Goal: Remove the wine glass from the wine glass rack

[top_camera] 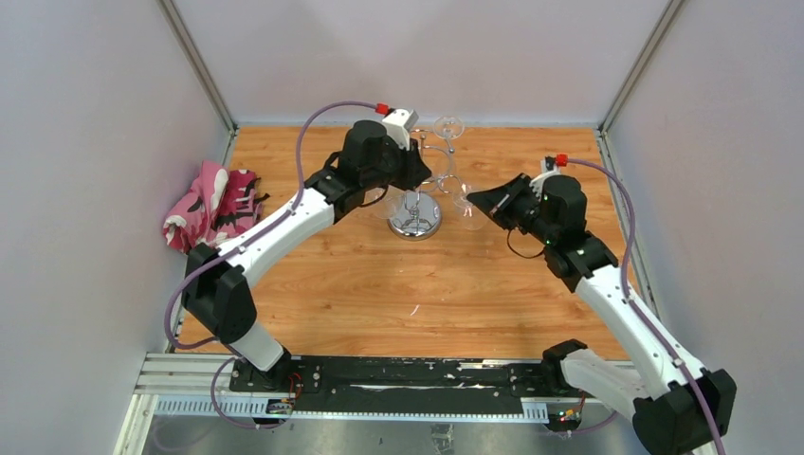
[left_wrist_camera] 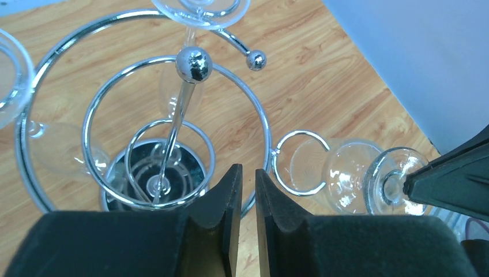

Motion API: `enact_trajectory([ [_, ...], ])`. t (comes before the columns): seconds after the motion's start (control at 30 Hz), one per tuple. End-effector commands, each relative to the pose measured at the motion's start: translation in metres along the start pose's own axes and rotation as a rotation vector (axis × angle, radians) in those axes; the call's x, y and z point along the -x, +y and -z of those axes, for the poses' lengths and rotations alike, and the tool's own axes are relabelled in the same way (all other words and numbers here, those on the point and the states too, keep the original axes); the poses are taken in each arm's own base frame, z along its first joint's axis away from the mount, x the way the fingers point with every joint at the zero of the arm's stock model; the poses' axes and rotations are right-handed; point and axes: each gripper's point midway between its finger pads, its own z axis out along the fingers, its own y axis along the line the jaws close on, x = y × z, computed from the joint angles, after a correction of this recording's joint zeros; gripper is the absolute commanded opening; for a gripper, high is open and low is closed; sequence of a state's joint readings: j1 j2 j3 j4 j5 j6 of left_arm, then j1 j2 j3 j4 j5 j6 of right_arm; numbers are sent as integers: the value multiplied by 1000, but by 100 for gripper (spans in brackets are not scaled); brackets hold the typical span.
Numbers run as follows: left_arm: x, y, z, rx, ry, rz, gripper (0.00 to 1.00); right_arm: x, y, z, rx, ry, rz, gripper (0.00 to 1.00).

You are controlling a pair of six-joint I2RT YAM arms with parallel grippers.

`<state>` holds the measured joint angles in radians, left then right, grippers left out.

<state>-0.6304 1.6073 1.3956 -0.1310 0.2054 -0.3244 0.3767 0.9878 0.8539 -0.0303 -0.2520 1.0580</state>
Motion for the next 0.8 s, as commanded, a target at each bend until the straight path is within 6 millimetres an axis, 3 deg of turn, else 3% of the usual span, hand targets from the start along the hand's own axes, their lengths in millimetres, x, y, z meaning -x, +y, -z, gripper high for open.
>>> enact_trajectory([
  [0.0, 27, -6, 31, 39, -83, -28, 20, 14, 8, 29, -7, -73, 86, 0],
  [0.17, 49, -36, 80, -68, -225, -36, 22, 29, 29, 67, 5, -149, 206, 0],
  [0.23, 55, -62, 101, -208, -299, -59, 24, 37, 45, 80, 31, -170, 265, 0],
  [0.3, 53, -91, 120, -373, -335, -90, 35, 45, 70, 90, 88, -183, 318, 0],
  [0.4, 47, -111, 130, -502, -324, -106, 43, 50, 103, 93, 185, -169, 372, 0],
  [0.6, 36, -132, 127, -692, -311, -113, 43, 48, 156, 86, 412, -114, 423, 0],
  [0.7, 49, -136, 145, -839, -428, -82, 45, 50, 181, 94, 536, -128, 464, 0],
  [0.77, 57, -128, 158, -947, -478, 33, 49, 52, 196, 102, 605, -140, 472, 0],
])
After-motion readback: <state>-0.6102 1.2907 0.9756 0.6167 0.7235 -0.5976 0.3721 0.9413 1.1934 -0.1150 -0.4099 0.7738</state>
